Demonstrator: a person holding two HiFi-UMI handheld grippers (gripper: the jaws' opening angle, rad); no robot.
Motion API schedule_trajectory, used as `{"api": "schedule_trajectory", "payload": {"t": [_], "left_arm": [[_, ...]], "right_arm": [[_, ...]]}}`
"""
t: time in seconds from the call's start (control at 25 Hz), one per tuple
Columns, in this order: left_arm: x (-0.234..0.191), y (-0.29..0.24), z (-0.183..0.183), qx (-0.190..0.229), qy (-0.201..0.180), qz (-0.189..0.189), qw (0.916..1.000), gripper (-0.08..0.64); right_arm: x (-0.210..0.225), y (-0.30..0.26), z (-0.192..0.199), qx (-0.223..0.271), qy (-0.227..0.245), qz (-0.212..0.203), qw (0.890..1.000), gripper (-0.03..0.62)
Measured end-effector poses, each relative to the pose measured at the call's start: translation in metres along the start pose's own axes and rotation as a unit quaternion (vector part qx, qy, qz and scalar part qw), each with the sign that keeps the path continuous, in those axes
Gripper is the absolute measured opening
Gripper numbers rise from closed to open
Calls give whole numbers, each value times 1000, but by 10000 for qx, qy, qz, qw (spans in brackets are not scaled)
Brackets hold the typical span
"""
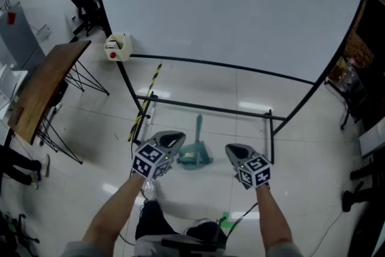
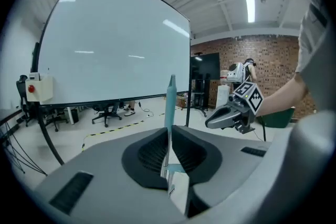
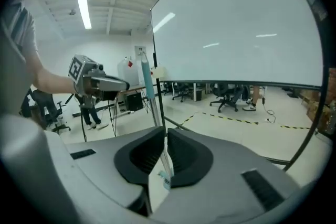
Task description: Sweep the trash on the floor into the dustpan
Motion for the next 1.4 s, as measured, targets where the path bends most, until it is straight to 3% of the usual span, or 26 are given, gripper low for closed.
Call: {"api": "schedule_trajectory", "payload": {"t": [0.04, 0.36, 0.56, 0.88, 1.4], "left_arm": [[6, 7, -8, 72, 16, -30, 10000, 13], [47, 45, -58, 343, 110, 340, 9988, 12], [59, 69, -65, 318, -129, 601, 9976, 12], [58, 93, -54, 265, -275, 915, 9951, 12], [56, 108, -69, 446, -202, 1128, 9924, 12]], "right_arm": [[-9, 11, -14, 84, -2, 67, 9999, 2], [-75, 61, -97, 668, -49, 825, 9943, 2], [-108, 76, -127, 990, -260, 1135, 9882, 2], [-153, 79, -131, 1273, -395, 1321, 9822, 2], [-172, 75, -143, 1358, -444, 1453, 9790, 2]]}}
Point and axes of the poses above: the fingertips, and each gripper's own axes: y backward along the fingers, x to its right, z out of its underside, the point moved 2 cm from there along y, backward along the fingers, and after that the axes turned 4 degrees about z, right-handed, at the moved point
